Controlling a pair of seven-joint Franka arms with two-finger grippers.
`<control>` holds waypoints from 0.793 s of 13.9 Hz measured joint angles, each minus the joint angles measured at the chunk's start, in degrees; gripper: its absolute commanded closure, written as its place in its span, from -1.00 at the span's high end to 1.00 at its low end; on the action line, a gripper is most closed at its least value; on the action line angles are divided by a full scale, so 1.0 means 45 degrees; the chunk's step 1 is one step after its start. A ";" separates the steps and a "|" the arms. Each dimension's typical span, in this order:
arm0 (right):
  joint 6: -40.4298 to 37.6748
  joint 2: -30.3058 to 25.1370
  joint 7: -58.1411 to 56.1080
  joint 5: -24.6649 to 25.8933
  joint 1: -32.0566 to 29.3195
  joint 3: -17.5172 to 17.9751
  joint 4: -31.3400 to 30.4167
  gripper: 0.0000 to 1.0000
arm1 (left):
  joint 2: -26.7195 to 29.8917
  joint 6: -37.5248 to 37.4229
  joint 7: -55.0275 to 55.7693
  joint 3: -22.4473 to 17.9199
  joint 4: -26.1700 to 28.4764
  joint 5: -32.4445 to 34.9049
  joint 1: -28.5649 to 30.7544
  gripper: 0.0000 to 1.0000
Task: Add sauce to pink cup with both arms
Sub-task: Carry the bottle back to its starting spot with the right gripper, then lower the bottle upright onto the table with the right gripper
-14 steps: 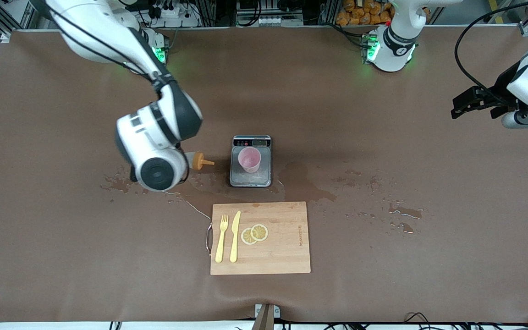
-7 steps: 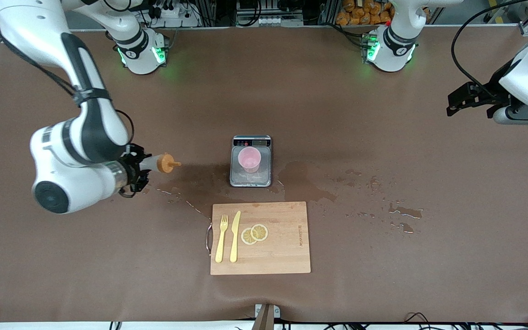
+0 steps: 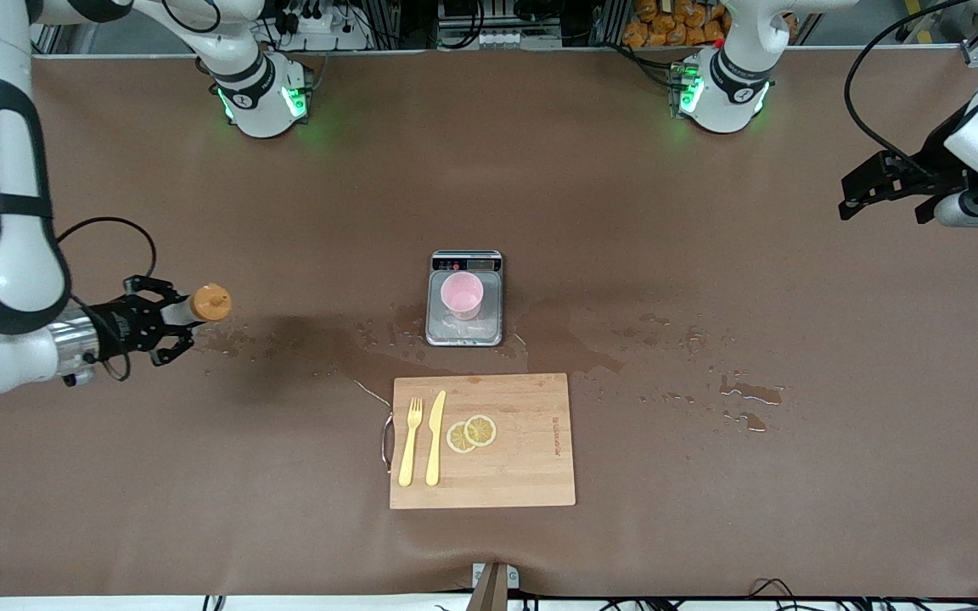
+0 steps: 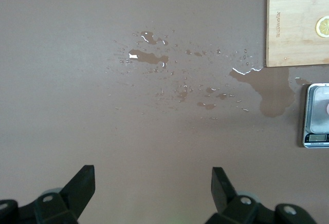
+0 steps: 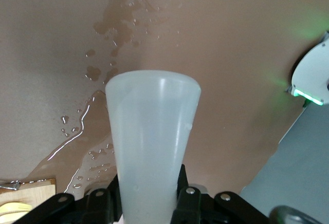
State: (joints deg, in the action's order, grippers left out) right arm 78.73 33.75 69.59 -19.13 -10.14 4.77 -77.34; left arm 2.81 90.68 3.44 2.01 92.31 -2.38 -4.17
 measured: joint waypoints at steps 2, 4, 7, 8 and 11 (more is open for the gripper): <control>-0.0001 0.0192 -0.0869 -0.0608 -0.0541 -0.0003 -0.0079 -0.41 | -0.0041 0.0000 0.0000 -0.0008 -0.0007 0.0000 0.0081 1.00; -0.0001 0.0606 -0.1730 -0.1197 -0.1134 -0.0009 -0.0111 -0.41 | -0.0056 0.0000 -0.0033 -0.0013 -0.0013 0.0000 0.0264 1.00; 0.0021 0.1389 -0.3059 -0.1908 -0.1981 -0.0026 -0.0127 -0.41 | -0.0055 -0.0013 -0.0048 0.0023 -0.0056 0.0000 0.0294 1.00; 0.0026 0.1675 -0.3516 -0.2330 -0.2334 -0.0033 -0.0135 -0.41 | -0.0058 -0.0028 -0.0048 0.0031 -0.0055 0.0000 0.0293 1.00; 0.0026 0.2556 -0.4802 -0.3122 -0.3373 -0.0036 -0.0142 -0.41 | -0.0062 -0.0035 -0.0047 0.0039 -0.0060 0.0000 0.0285 1.00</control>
State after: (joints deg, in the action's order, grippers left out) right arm 78.85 45.26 47.98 -33.18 -25.32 4.60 -77.98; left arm 2.53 90.52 3.23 2.18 92.04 -2.38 -2.89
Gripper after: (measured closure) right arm 0.604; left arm 0.000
